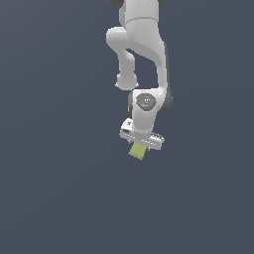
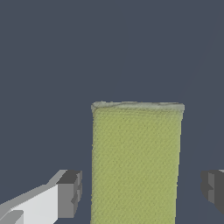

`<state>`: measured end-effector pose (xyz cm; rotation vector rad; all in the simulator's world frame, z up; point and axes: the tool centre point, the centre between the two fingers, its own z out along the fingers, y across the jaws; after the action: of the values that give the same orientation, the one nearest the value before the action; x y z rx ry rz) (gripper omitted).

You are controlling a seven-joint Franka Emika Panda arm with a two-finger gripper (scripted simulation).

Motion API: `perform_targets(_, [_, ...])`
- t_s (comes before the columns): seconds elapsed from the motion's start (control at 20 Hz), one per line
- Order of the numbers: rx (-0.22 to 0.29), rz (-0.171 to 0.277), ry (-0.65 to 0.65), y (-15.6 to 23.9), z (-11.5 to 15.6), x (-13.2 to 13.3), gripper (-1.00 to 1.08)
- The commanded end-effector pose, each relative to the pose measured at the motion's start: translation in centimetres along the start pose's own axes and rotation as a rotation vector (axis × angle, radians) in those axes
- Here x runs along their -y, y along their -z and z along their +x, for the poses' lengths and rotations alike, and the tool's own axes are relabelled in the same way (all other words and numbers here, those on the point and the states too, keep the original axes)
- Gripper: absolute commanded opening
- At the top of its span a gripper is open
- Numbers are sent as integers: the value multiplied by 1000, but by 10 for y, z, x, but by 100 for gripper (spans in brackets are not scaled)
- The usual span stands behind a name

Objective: Pick up the object and move it to a goal position.

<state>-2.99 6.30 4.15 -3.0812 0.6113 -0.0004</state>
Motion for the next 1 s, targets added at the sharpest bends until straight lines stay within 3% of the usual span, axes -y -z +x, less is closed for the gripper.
perform_targets(0.0, [1,-1,-1,-13,-1,0,100])
perform_targets(0.4, [0,0,-2,-32,0,0,100])
perform_targets(0.45, [0,0,-2,-32,0,0,-100])
perform_targets(0.95, [-1,1,-2,-30,0,1,-100])
